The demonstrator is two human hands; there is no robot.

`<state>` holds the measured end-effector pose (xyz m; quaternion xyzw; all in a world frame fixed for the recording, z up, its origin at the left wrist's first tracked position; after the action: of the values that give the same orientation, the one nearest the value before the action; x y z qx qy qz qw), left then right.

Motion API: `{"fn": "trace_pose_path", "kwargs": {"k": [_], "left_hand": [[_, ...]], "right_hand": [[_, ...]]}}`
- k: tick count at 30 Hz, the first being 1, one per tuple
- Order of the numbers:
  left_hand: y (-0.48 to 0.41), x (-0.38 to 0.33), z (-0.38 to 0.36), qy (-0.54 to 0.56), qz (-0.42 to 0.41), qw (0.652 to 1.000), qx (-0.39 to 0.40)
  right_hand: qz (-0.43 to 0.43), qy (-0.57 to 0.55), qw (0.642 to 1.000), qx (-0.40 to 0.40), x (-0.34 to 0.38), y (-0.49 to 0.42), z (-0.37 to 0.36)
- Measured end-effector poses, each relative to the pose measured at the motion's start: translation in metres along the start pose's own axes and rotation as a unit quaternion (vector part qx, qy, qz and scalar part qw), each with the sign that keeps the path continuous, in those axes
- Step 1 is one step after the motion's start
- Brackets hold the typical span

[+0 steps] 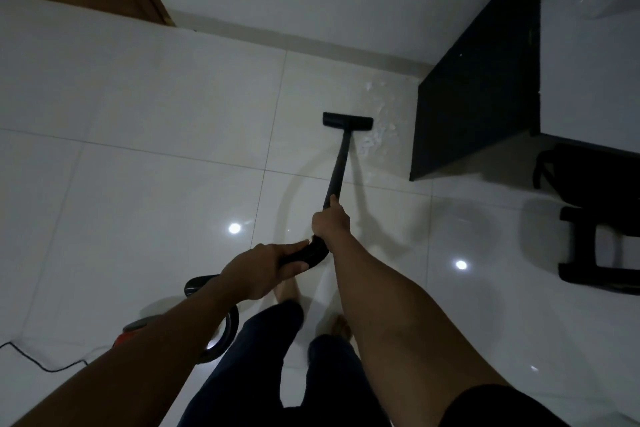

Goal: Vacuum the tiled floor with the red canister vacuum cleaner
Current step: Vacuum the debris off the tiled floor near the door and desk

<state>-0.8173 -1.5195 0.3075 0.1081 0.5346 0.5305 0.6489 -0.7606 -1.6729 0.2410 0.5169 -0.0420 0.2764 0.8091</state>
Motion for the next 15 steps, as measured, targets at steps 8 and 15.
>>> {"fn": "trace_pose_path", "kwargs": {"k": [8, 15], "left_hand": [[-0.028, -0.021, 0.005, 0.03, -0.003, 0.999, 0.021], [-0.069, -0.055, 0.02, 0.033, -0.012, 0.999, 0.03]], "right_hand": [[-0.007, 0.008, 1.0, -0.01, 0.007, -0.022, 0.027], [-0.008, 0.014, 1.0, -0.002, 0.023, -0.057, 0.065]]}}
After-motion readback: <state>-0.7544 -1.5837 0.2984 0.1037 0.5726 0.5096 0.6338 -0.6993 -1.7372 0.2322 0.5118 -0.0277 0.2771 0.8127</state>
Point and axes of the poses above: each hand's wrist, its own y-axis away from the middle knuckle, its own z-axis out of the back of the hand, x = y × z, the point moved 5 cm from there along -y, towards the middle knuckle
